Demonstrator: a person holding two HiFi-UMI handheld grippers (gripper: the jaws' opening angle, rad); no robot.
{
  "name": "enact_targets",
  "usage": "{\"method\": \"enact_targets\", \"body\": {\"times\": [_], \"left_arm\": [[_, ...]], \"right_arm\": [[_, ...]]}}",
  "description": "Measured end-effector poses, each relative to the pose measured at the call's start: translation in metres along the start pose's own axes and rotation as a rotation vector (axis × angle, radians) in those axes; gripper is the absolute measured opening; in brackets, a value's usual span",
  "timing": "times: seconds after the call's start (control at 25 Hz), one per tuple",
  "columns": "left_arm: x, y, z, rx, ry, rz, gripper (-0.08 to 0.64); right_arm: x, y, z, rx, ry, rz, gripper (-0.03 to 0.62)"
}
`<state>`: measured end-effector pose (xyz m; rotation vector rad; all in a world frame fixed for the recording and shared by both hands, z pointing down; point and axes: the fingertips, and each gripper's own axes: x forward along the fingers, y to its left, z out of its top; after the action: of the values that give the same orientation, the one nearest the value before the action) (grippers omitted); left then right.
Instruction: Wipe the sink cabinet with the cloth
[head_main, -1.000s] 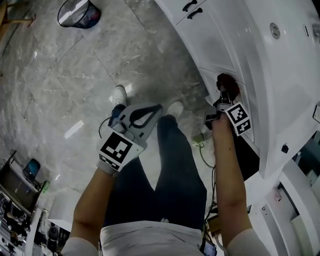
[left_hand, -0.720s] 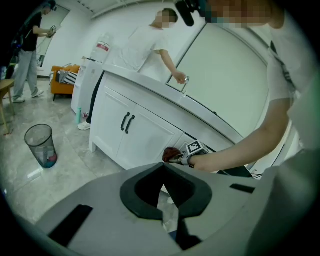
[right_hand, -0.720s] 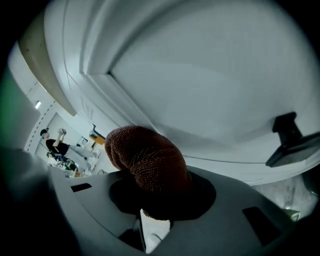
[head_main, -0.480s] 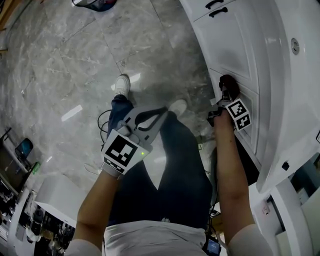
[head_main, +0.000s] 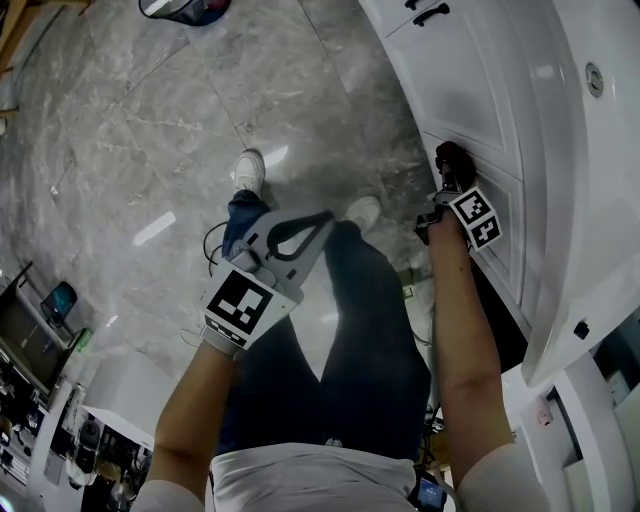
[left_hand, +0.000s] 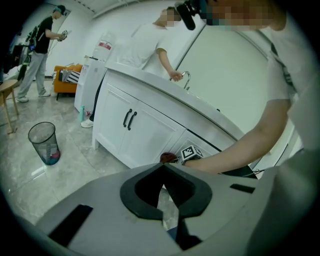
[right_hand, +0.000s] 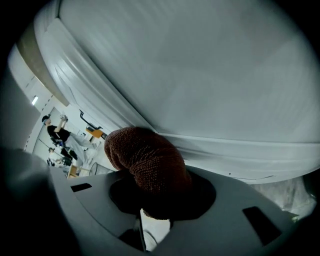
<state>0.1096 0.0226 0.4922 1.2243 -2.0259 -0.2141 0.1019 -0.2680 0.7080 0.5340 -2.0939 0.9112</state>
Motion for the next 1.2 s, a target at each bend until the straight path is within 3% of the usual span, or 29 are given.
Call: {"method": "enact_targets", "body": {"times": [0.56, 1.2], "left_arm": [[0.007, -0.014, -0.002, 0.071, 0.063, -0.091, 0.012], [0.020, -0.042, -0.004, 0.156, 0.130, -0.220, 0.012]], "right_arm": [[-0.033, -0.049, -0.007, -0.011, -0.040, -0.066, 0.112], [-0.100, -0.117, -0.011, 0.057, -0.112, -0.170, 0.112]]}}
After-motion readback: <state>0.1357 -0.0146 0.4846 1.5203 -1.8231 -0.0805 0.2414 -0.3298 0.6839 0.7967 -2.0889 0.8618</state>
